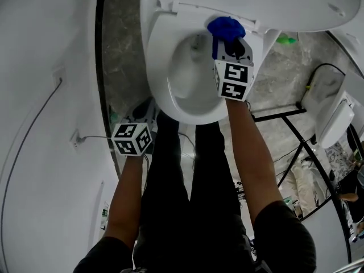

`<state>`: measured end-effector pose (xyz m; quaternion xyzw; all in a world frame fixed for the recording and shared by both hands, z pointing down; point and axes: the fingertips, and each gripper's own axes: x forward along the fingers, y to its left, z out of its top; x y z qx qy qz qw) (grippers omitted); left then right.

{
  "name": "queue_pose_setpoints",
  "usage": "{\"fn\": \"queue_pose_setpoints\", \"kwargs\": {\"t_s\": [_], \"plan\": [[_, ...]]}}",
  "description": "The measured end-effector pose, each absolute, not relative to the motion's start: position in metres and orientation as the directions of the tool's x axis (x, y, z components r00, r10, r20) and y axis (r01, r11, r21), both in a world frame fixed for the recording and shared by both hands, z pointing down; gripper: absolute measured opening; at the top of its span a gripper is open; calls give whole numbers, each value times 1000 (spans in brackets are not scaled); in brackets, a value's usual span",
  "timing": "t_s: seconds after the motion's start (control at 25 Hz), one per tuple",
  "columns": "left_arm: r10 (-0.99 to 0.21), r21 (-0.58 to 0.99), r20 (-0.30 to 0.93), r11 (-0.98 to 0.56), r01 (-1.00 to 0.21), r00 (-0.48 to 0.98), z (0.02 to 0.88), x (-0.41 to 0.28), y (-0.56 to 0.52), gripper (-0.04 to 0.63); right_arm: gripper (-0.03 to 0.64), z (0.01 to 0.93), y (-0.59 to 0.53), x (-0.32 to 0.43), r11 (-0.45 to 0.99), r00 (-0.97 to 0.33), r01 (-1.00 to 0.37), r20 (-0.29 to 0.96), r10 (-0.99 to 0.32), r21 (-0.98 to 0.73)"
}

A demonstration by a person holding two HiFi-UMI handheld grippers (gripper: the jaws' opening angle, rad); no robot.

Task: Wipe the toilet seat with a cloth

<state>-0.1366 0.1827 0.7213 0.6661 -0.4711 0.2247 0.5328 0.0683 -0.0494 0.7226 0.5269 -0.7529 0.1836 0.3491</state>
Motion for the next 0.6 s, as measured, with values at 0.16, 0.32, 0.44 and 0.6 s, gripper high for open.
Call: {"fn": "queue_pose_setpoints", "kwargs": {"t_s": [0.16, 0.32, 0.44, 0.6], "plan": [[-412, 541, 776, 48, -840, 477, 721, -131, 183, 61, 81, 709, -35, 82, 360, -218, -931, 698, -683, 61], [-420, 624, 744, 160, -765, 519, 728, -128, 188, 169, 81, 697, 1, 95, 357, -228, -933, 696, -680, 42], [-421, 620, 752, 192, -761, 507, 732, -129, 189, 170, 81, 692, 27, 102, 360, -237, -933, 708, -665, 26], [-462, 551, 774, 154, -820, 434, 721, -135, 183, 170, 81, 674, 52, 101, 375, -260, -927, 700, -665, 13]]}}
